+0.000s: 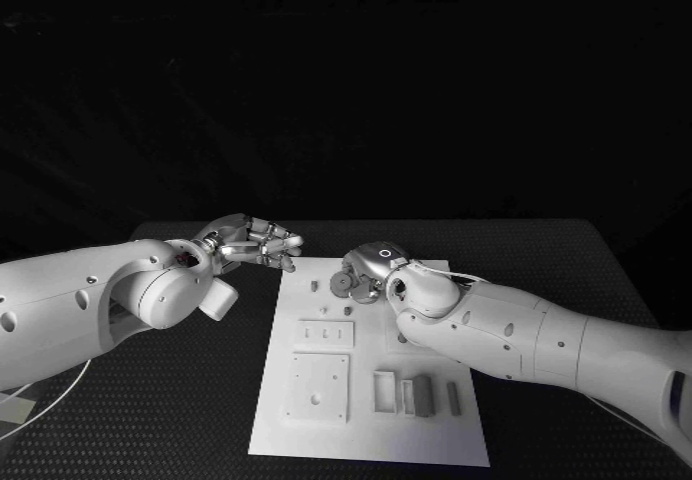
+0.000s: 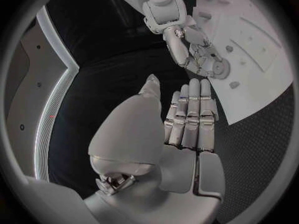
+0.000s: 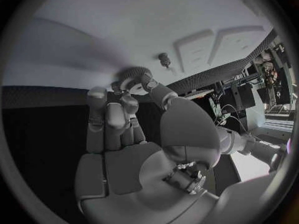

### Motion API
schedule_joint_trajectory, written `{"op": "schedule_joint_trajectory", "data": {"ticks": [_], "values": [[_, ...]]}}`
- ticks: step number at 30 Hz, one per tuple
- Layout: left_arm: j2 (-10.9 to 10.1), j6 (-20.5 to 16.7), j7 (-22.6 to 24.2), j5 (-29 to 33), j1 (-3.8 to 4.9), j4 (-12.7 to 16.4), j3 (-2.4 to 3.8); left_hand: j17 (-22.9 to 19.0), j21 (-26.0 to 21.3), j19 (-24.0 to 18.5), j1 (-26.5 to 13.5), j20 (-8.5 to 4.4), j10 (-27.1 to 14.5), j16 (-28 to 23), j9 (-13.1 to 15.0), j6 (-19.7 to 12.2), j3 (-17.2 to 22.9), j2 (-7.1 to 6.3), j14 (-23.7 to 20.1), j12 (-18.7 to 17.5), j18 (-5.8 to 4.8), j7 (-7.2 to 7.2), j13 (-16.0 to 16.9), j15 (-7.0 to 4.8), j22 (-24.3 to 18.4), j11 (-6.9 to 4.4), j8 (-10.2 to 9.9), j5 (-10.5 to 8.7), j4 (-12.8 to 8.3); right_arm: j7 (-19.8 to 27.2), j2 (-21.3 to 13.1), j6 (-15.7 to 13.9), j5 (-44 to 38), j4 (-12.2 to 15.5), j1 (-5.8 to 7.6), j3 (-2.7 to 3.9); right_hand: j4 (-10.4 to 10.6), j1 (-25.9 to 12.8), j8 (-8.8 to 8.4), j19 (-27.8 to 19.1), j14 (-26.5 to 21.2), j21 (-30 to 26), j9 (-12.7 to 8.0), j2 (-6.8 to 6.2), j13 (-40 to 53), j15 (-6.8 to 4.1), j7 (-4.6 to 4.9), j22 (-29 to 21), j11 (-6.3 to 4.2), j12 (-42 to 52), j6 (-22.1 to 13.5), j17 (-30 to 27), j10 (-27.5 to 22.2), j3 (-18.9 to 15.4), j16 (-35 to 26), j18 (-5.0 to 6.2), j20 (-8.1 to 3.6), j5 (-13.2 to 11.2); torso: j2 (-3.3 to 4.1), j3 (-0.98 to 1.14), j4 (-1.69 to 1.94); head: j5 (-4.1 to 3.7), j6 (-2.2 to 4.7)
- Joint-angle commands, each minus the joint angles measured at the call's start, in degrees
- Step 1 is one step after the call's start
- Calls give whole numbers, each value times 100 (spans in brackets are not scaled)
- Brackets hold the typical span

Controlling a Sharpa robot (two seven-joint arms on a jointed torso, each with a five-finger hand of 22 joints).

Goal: Assemble the parts on the task board

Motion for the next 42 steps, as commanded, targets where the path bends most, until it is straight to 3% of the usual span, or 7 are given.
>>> {"op": "schedule_joint_trajectory", "data": {"ticks": [1, 9, 15, 22, 27, 32, 42], "values": [[3, 64, 24, -5, 7, 10, 5, 9, -26, 46, -17, 9, 28, -25, -6, 33, 39, -21, 35, -38, 14, 3, 9, 1, 7, 8, -34, -4, -9, 31, -9, -17, 79, 0, -2, 0, 120, -19, -40, 21, -6, -29, -27, -113, -11, 40, 47, 85, 42, 6, -134, 0, -9, 24, -14, 428, -37, 19, 1, -3, 1, -3, 0], [8, 68, 24, -5, 7, 6, 5, 12, -27, 46, -19, 9, 29, -28, -7, 32, 38, -23, 36, -41, 14, 4, 9, 1, 8, 9, -35, -4, -8, 72, -118, -164, 110, 120, -2, 1, 226, -10, -44, 25, -10, -35, -34, -172, -18, 49, 53, 89, 50, 13, -149, 3, -27, 50, -12, 428, -44, 17, -1, -13, 13, -37, -5], [-5, 63, 26, -5, 7, -8, 4, 14, -28, 46, -19, 9, 30, -30, -7, 32, 39, -23, 37, -43, 14, 4, 10, 1, 9, 8, -36, -4, -8, 120, -308, -318, 177, 329, -2, 9, 264, 23, -7, 29, -11, -35, -22, -160, -23, 42, 47, 93, 43, 22, -91, 6, -29, 64, -9, 428, -52, 16, -3, 1, 7, -24, 1], [-19, 56, 27, -5, 7, -13, 4, 16, -29, 46, -20, 9, 31, -33, -8, 33, 39, -25, 37, -45, 14, 4, 10, 1, 9, 8, -37, -4, -9, 253, -385, -123, 467, 428, 1, 47, 275, 50, 30, 28, -12, -32, -10, -110, -28, 38, 42, 99, 39, 32, -29, 10, -30, 56, -5, 428, -56, 15, -1, 8, -29, -5, 14], [-4, 62, 22, -5, 7, -19, 4, 18, -30, 47, -22, 10, 32, -34, -8, 33, 39, -24, 38, -46, 13, 4, 11, 1, 10, 9, -37, -4, -7, 317, -323, 148, 576, 351, 0, 46, 311, 15, 38, 20, -16, -36, -11, -70, -32, 35, 38, 101, 35, 36, -17, 10, -35, 29, -7, 428, -51, 15, 4, 9, -5, -21, 18], [-9, 59, 21, -5, 7, -19, 4, 21, -31, 48, -33, 11, 32, -38, -9, 31, 38, -21, 40, -49, 12, 5, 11, 2, 10, 10, -39, -4, -4, 336, -296, 328, 694, 270, 0, 44, 583, -263, 75, -11, -36, -58, -6, 403, -49, 15, 17, 99, 15, 25, 56, 6, -63, -30, -24, 428, -26, 12, -2, -9, 8, -30, 8], [0, 69, 16, -5, 7, -20, 4, 27, -33, 50, -58, 11, 35, -45, -11, 29, 40, -13, 43, -56, 12, 7, 13, 2, 12, 10, -43, -4, -3, 297, -176, 551, 875, 56, 0, 42, 736, -545, -165, -56, -70, -66, -123, 840, -64, 36, 49, 109, 43, 27, -372, 23, -132, -111, -27, 428, -34, 15, 2, -11, 6, -22, 0]]}}
